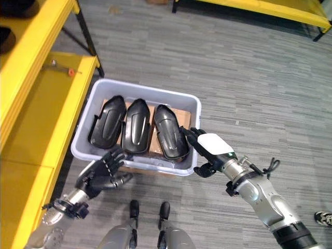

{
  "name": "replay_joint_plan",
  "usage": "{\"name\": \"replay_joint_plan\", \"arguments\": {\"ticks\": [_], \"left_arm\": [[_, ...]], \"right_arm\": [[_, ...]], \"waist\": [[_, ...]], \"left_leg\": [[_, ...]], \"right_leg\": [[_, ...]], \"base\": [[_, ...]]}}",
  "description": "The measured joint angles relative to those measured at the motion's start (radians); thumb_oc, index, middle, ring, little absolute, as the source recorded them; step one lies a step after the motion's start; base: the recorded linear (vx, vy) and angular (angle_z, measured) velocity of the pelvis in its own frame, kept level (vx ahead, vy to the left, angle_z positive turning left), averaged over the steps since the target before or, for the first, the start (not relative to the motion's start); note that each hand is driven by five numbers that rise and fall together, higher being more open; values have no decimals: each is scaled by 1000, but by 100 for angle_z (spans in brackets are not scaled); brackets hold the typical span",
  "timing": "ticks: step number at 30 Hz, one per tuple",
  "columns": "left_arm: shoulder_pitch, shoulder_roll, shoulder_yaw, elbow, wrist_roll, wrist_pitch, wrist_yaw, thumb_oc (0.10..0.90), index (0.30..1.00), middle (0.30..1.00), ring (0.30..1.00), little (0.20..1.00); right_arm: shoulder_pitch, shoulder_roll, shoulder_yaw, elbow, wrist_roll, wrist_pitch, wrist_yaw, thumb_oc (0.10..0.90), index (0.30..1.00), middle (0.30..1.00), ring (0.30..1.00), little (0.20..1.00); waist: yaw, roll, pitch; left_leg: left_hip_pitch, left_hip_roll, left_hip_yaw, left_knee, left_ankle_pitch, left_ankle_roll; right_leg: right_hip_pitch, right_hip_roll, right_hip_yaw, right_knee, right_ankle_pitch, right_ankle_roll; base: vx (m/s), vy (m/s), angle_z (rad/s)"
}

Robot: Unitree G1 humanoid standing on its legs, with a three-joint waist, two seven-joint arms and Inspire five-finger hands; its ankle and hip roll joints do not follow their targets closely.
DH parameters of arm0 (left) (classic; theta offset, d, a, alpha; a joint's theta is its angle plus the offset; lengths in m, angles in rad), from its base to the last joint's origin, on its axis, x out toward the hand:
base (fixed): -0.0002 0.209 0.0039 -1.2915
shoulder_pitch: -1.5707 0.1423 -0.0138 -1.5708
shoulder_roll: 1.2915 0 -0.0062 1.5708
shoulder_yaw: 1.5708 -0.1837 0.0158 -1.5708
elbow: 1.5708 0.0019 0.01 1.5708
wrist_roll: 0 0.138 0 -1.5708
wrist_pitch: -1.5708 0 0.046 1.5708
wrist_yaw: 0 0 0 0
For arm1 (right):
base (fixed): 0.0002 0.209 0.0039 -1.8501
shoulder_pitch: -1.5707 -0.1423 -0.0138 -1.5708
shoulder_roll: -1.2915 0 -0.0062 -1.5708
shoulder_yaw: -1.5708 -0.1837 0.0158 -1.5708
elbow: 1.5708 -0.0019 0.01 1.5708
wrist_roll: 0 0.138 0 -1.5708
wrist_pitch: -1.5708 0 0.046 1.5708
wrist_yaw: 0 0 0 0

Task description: Move parts from the plastic box to the shelf.

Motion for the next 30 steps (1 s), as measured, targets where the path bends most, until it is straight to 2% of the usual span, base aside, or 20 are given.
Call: {"name": "replay_joint_plan", "arguments": {"ticks": [3,6,9,13,16,19,23,30], "left_arm": [[-24,47,2,-27,0,-1,16,900,1000,1000,1000,1000],[-22,48,2,-37,0,-1,24,900,1000,1000,1000,1000],[-31,48,1,-38,0,-1,35,900,1000,1000,1000,1000],[-39,48,-6,-39,1,0,36,900,1000,1000,1000,1000],[-44,48,-6,-45,1,1,36,900,1000,1000,1000,1000],[-67,48,-7,-45,0,1,37,900,1000,1000,1000,1000],[-108,48,-13,-46,-1,1,33,900,1000,1000,1000,1000],[-149,48,-35,-47,0,4,34,900,1000,1000,1000,1000]], "right_arm": [[-75,1,23,36,-14,5,-67,900,1000,1000,1000,1000],[-123,4,23,60,-20,24,-126,900,1000,1000,1000,1000],[-176,4,24,60,-85,52,-182,900,1000,1000,1000,1000],[-232,3,28,61,-135,111,-185,900,1000,1000,1000,1000],[-254,3,63,89,-132,139,-177,900,1000,1000,1000,1000],[-286,13,122,168,-114,139,-151,900,1000,1000,1000,1000],[-288,31,150,251,-93,149,-107,900,1000,1000,1000,1000],[-322,46,266,377,-83,221,51,900,1000,1000,1000,1000]], "waist": [[29,-20,18],[37,-22,27],[37,-20,45],[46,-3,89],[56,11,98],[59,16,101],[65,25,116],[68,26,127]], "left_leg": [[-15,-4,-24,4,0,0],[-30,-9,-30,11,-1,-1],[-63,-14,-33,21,0,0],[-73,-17,-33,25,2,3],[-86,-20,-33,25,5,7],[-91,-22,-39,25,5,7],[-97,-24,-51,30,5,7],[-123,-28,-75,49,5,7]], "right_leg": [[-2,-3,-1,0,-7,11],[-9,-8,-4,0,-10,14],[-34,-12,-4,0,-5,18],[-43,-16,-5,0,0,20],[-56,-18,-6,0,2,20],[-57,-19,-12,0,2,20],[-57,-21,-19,0,2,20],[-65,-23,-38,0,2,21]], "base": [[-47,-12,22],[-43,28,12],[-57,64,3],[-51,68,2],[-40,35,0],[-13,8,6],[-48,31,9],[-23,-41,9]]}}
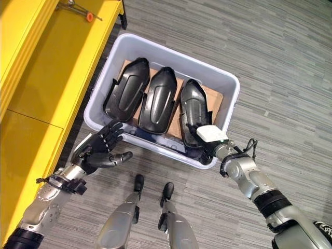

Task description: Move parts from the plastic box to the shelf.

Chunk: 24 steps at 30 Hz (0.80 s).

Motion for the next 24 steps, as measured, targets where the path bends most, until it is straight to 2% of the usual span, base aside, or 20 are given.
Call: {"name": "replay_joint_plan", "arguments": {"ticks": [2,4,5,6,8,11,13,15,18,21,24], "left_arm": [[16,0,0,0,1,3,-1,900,1000,1000,1000,1000],[16,-1,-1,1,2,9,-4,900,1000,1000,1000,1000],[0,-3,-1,1,2,12,-15,900,1000,1000,1000,1000],[-14,-3,0,1,2,15,-20,900,1000,1000,1000,1000],[-11,0,0,1,3,23,-20,900,1000,1000,1000,1000],[7,-2,-4,8,4,23,-18,900,1000,1000,1000,1000],[-2,-4,-16,12,2,20,-16,900,1000,1000,1000,1000],[-2,-4,-16,7,2,17,-18,900,1000,1000,1000,1000],[16,-4,-13,-2,2,18,-28,900,1000,1000,1000,1000],[36,-2,-11,-46,1,18,-55,900,1000,1000,1000,1000],[39,4,-11,-61,3,19,-81,900,1000,1000,1000,1000]], "right_arm": [[-4,33,-1,6,89,47,69,900,1000,1000,1000,1000],[-31,87,8,100,89,49,65,900,1000,1000,1000,1000],[-78,130,34,217,89,56,58,900,1000,1000,1000,1000],[-83,134,38,252,97,56,51,900,1000,1000,1000,1000],[-107,135,28,256,106,54,0,900,1000,1000,1000,1000],[-98,134,18,266,74,50,-114,900,1000,1000,1000,1000],[-92,140,8,283,63,49,-203,900,1000,1000,1000,1000],[-86,138,1,280,19,54,-240,900,1000,1000,1000,1000],[-46,123,-10,213,-77,59,-304,900,1000,1000,1000,1000],[8,57,-9,88,-152,41,-327,900,1000,1000,1000,1000],[26,3,-10,2,-201,-20,-348,900,1000,1000,1000,1000]], "waist": [[10,-18,11],[20,-23,14],[26,-21,16],[44,-18,25],[55,-10,29],[46,33,37],[32,74,40],[23,98,40],[17,108,40],[16,115,41],[2,115,41]], "left_leg": [[-9,2,-3,7,0,0],[-15,1,-10,12,0,-1],[-28,-1,-20,23,-1,-2],[-32,-2,-27,24,0,-2],[-55,-4,-30,28,3,0],[-79,-10,-29,39,7,6],[-95,-16,-30,37,12,11],[-94,-20,-31,36,11,8],[-99,-20,-28,38,14,7],[-92,-17,-17,38,20,16],[-69,-17,-2,33,18,18]], "right_leg": [[-4,3,-4,0,0,0],[-4,2,-16,0,0,0],[-8,2,-24,0,0,0],[-9,1,-31,0,0,0],[-32,-2,-39,5,0,0],[-74,-15,-40,56,-17,7],[-111,-28,-39,103,-35,12],[-115,-33,-39,114,-39,17],[-147,-40,-36,170,-62,9],[-146,-38,-27,175,-66,8],[-131,-35,-12,174,-66,8]], "base": [[-20,-41,7],[-23,-34,13],[-27,-9,26],[-25,11,23],[-37,91,7],[-76,132,0],[-36,48,-1],[-31,42,0],[-18,25,-1],[-6,9,-6],[24,21,-13]]}}
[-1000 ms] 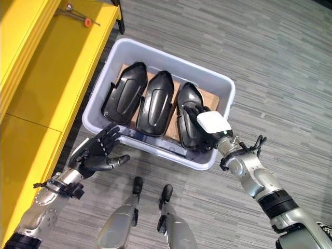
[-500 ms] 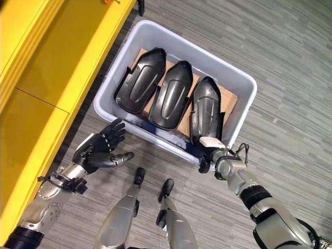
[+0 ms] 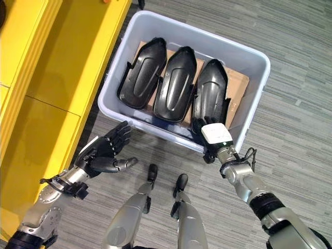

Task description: Move parts from the plastic box to the shelf.

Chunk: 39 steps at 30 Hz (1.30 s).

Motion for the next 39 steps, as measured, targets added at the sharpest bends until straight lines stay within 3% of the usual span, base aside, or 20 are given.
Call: {"name": "replay_joint_plan", "arguments": {"ticks": [7,15,25,28,35,39], "left_arm": [[22,33,11,-12,0,0,-3,900,1000,1000,1000,1000],[75,34,13,-12,0,0,-6,900,1000,1000,1000,1000],[91,73,14,-12,0,0,-8,900,1000,1000,1000,1000],[90,72,9,-12,0,5,-8,900,1000,1000,1000,1000],[75,68,9,-13,-1,11,-6,900,1000,1000,1000,1000],[66,68,2,-18,-3,31,-5,900,1000,1000,1000,1000]], "right_arm": [[69,-91,-127,-172,-69,-108,-47,900,1000,1000,1000,1000],[91,-181,-135,-257,-89,-241,9,900,1000,1000,1000,1000],[190,-174,-168,-341,-59,-231,37,900,1000,1000,1000,1000],[184,-141,-168,-328,-45,-193,23,900,1000,1000,1000,1000],[106,-45,-168,-218,-26,-120,-47,900,1000,1000,1000,1000],[78,-14,-176,-207,-7,-87,-80,900,1000,1000,1000,1000]], "waist": [[-22,-4,-2],[-24,-31,-4],[-34,-69,-6],[-39,-72,-6],[-40,-67,-7],[-37,-34,-6]], "left_leg": [[59,7,4,-13,-6,-4],[62,17,4,-6,-8,-6],[80,18,13,-7,-11,-5],[82,18,23,-7,-12,-4],[82,16,28,-8,-13,-3],[79,13,27,-13,-13,-3]], "right_leg": [[54,5,13,-12,0,0],[61,18,17,-15,2,-3],[78,19,25,-20,4,-5],[79,18,27,-21,7,-4],[76,14,30,-20,8,-4],[70,10,30,-20,6,-2]], "base": [[22,-32,-5],[26,-66,-2],[9,-22,-2],[14,24,-5],[1,87,-2],[-11,91,1]]}}
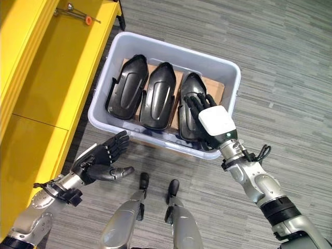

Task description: Move parts from the plastic box to the shelf.

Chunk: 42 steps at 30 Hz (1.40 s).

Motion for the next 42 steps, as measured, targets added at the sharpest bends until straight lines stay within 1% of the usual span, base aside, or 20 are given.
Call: {"name": "replay_joint_plan", "arguments": {"ticks": [3,7,8,13,17,19,24,27,29,31,32,33,35,37,39,42], "left_arm": [[-7,-8,-7,0,0,2,1,900,1000,1000,1000,1000],[-43,-20,-35,0,-1,2,1,900,1000,1000,1000,1000],[-45,-28,-35,0,-1,1,1,900,1000,1000,1000,1000],[-53,-41,-48,2,-2,2,1,900,1000,1000,1000,1000],[-64,-42,-50,9,0,2,0,900,1000,1000,1000,1000],[-64,-41,-51,9,0,1,1,900,1000,1000,1000,1000],[-69,-41,-52,17,-1,1,10,900,1000,1000,1000,1000],[-77,-41,-54,18,0,2,10,900,1000,1000,1000,1000],[-82,-41,-54,17,1,2,9,900,1000,1000,1000,1000],[-83,-41,-54,17,1,2,9,900,1000,1000,1000,1000],[-85,-41,-54,18,1,2,10,900,1000,1000,1000,1000],[-88,-41,-62,19,1,2,17,900,1000,1000,1000,1000],[-97,-41,-69,20,1,3,22,900,1000,1000,1000,1000],[-102,-41,-69,21,0,6,21,900,1000,1000,1000,1000],[-113,-41,-69,21,-1,7,19,900,1000,1000,1000,1000],[-119,-43,-73,34,0,10,17,900,1000,1000,1000,1000]], "right_arm": [[-24,23,2,10,1,26,-3,900,1000,1000,1000,1000],[-98,35,12,116,21,48,-8,900,1000,1000,1000,1000],[-102,34,12,123,30,56,-8,900,1000,1000,1000,1000],[-105,34,28,129,37,74,1,900,1000,1000,1000,1000],[-134,34,98,224,37,92,27,900,1000,1000,1000,1000],[-134,34,103,253,38,96,40,900,1000,1000,1000,1000],[-132,40,131,282,42,120,46,900,1000,1000,1000,1000],[-133,46,138,279,40,112,49,900,1000,1000,1000,1000],[-133,44,139,261,34,95,91,900,1000,1000,1000,1000],[-135,44,140,257,26,87,110,900,1000,1000,1000,1000],[-143,41,154,257,27,91,124,900,1000,1000,1000,1000],[-172,33,191,261,27,97,150,900,1000,1000,1000,1000],[-197,34,210,277,29,105,155,900,1000,1000,1000,1000],[-247,35,241,331,40,114,156,900,1000,1000,1000,1000],[-287,37,248,379,41,126,157,900,1000,1000,1000,1000],[-327,57,275,479,46,162,163,900,1000,1000,1000,1000]], "waist": [[1,18,0],[4,54,0],[4,57,0],[2,58,0],[9,58,0],[17,59,0],[23,59,0],[22,59,1],[23,59,1],[23,59,1],[23,59,1],[23,59,1],[26,59,1],[30,59,1],[32,58,1],[51,58,1]], "left_leg": [[-2,-1,0,0,0,0],[-7,-1,-1,0,0,0],[-10,-1,-1,0,0,0],[-17,0,-2,1,1,0],[-19,0,-3,1,1,-1],[-27,0,-2,1,1,-1],[-38,-1,-1,3,2,-1],[-37,0,-2,3,2,-1],[-37,0,-1,3,2,-1],[-37,0,-2,3,2,-1],[-37,0,-2,3,2,-1],[-38,0,-2,3,2,-1],[-39,0,-3,5,3,-2],[-50,0,-6,9,3,-2],[-74,0,-7,19,3,-2],[-79,0,-4,20,3,-2]], "right_leg": [[-3,0,-1,0,-2,-1],[-8,-1,-2,3,-3,-2],[-12,-1,-2,4,-3,-2],[-18,0,-5,6,-6,-3],[-21,0,-6,8,-9,-3],[-34,-1,-5,14,-11,-4],[-49,-3,-5,30,-17,-4],[-50,-3,-5,32,-18,-4],[-50,-3,-5,35,-19,-3],[-51,-3,-6,36,-19,-3],[-52,-3,-6,38,-20,-3],[-53,-4,-6,41,-21,-3],[-54,-3,-7,42,-22,-3],[-64,-3,-8,45,-22,-3],[-84,-3,-9,50,-22,-3],[-94,-5,-8,56,-22,-3]], "base": [[-1,54,0],[-13,45,1],[0,0,0],[0,0,0],[-28,-4,1],[0,0,0],[0,0,0],[-26,12,0],[0,0,0],[0,0,0],[0,-33,0],[4,-32,0],[2,-44,2],[10,-42,3],[7,-10,2],[0,0,0]]}}
